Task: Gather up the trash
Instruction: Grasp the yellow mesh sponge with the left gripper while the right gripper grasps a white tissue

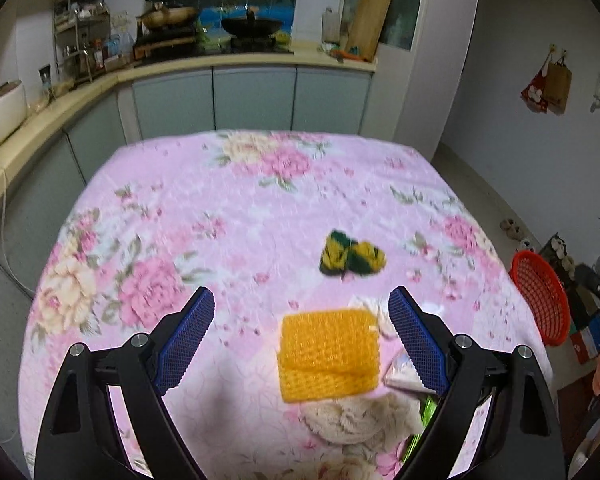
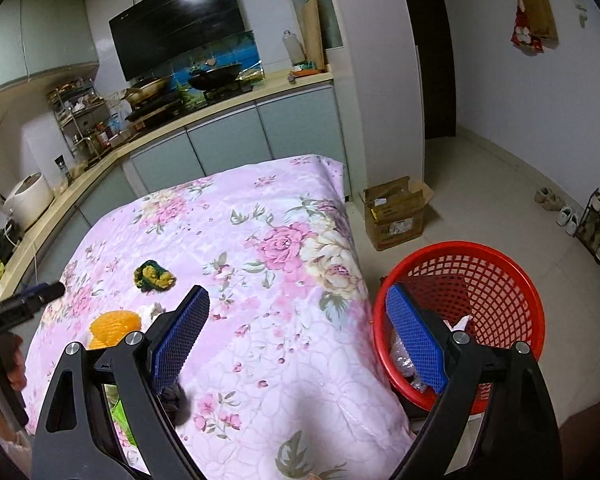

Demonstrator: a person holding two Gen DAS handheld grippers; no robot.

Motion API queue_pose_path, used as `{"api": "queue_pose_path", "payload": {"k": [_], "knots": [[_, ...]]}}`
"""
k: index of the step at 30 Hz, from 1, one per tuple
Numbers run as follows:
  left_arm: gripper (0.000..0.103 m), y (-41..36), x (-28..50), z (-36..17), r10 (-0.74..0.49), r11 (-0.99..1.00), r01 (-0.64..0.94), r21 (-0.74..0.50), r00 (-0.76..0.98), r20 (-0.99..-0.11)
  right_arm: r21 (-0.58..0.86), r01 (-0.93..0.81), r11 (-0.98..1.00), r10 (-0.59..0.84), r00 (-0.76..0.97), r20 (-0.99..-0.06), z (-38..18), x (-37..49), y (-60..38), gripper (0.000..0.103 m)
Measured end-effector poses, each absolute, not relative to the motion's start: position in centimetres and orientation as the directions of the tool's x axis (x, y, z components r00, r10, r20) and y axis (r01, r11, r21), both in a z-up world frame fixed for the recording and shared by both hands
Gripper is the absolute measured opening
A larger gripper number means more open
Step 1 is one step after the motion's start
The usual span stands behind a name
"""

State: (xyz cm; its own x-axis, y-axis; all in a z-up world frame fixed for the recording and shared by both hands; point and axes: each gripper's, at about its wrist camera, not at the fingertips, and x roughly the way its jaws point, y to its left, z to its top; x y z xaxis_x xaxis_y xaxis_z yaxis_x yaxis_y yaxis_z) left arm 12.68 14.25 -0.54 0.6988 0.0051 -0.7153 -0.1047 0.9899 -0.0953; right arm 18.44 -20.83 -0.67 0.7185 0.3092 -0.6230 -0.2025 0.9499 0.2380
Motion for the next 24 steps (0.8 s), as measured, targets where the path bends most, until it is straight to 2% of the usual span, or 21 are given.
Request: {"api": "queue_pose_path", "payload": {"k": [6, 12, 24], "knots": [[0.086, 12.6, 13.1, -3.4, -0.091, 0.989, -0.028, -0.142, 0.645, -0.759, 0.234, -0.212, 0.949, 0.314, 0.701, -0.640, -1.2, 18.7, -19.8, 0.087], [0.086, 10.9, 14.5, -6.5, -0.109, 0.993, 0.022, -0.119, 0.589, -0.801, 0.236, -0.210, 0.949, 0.315, 0.688, -0.654, -1.8, 19.0, -19.4, 0.087], [0.086, 13.1, 15.7, -7.5, -0.108, 0.984, -0.049, -0.173, 0.609, -0.786, 0.233, -0.193, 0.953, 0.301, 0.674, -0.675, -2.7, 19.7, -19.1, 0.087]]}}
